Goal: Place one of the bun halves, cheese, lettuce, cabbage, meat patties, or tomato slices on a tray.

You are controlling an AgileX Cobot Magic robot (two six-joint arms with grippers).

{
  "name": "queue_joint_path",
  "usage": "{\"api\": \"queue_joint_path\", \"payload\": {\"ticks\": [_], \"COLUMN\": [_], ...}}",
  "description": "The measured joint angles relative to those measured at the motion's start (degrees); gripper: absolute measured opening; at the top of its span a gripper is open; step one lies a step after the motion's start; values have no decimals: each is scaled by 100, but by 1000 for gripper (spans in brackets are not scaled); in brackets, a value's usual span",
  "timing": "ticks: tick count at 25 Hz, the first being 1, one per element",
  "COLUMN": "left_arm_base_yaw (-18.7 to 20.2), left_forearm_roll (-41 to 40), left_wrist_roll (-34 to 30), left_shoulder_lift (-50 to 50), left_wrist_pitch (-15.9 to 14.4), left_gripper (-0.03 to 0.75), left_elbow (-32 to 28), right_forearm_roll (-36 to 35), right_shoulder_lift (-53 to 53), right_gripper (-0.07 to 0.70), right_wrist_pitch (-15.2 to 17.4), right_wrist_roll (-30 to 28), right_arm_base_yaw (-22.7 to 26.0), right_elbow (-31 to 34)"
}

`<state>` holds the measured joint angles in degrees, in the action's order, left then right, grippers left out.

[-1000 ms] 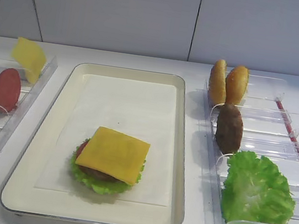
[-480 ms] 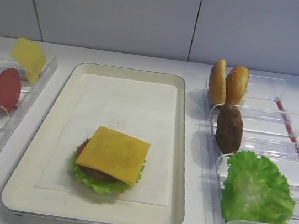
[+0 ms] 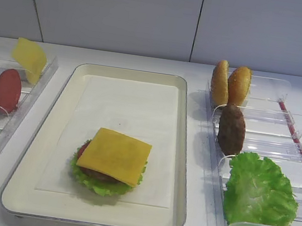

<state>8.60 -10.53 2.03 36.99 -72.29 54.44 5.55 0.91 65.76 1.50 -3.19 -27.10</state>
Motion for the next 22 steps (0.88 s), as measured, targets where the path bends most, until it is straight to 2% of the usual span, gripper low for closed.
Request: {"api": "queue_joint_path", "payload": {"ticks": [4, 9, 16, 22], "left_arm_base_yaw": [0, 0, 0, -4], "left_forearm_roll": [161, 232, 731, 1053], "left_wrist_roll": [49, 49, -99, -502], "left_shoulder_lift": [-734, -1629, -2830, -3683], "left_wrist_pitch": [26, 263, 555, 547], "left_gripper": [414, 414, 414, 414], "left_elbow": [-499, -1214, -2118, -2534], "right_forearm_roll": [0, 0, 10, 10], "right_shoulder_lift": [0, 0, 0, 0], "right_gripper": [413, 413, 413, 413], "right_wrist_pitch": [0, 0, 0, 0], "right_wrist_roll": [0, 0, 0, 0], "right_arm_base_yaw": [0, 0, 0, 0], "right_elbow": [0, 0, 0, 0]}}
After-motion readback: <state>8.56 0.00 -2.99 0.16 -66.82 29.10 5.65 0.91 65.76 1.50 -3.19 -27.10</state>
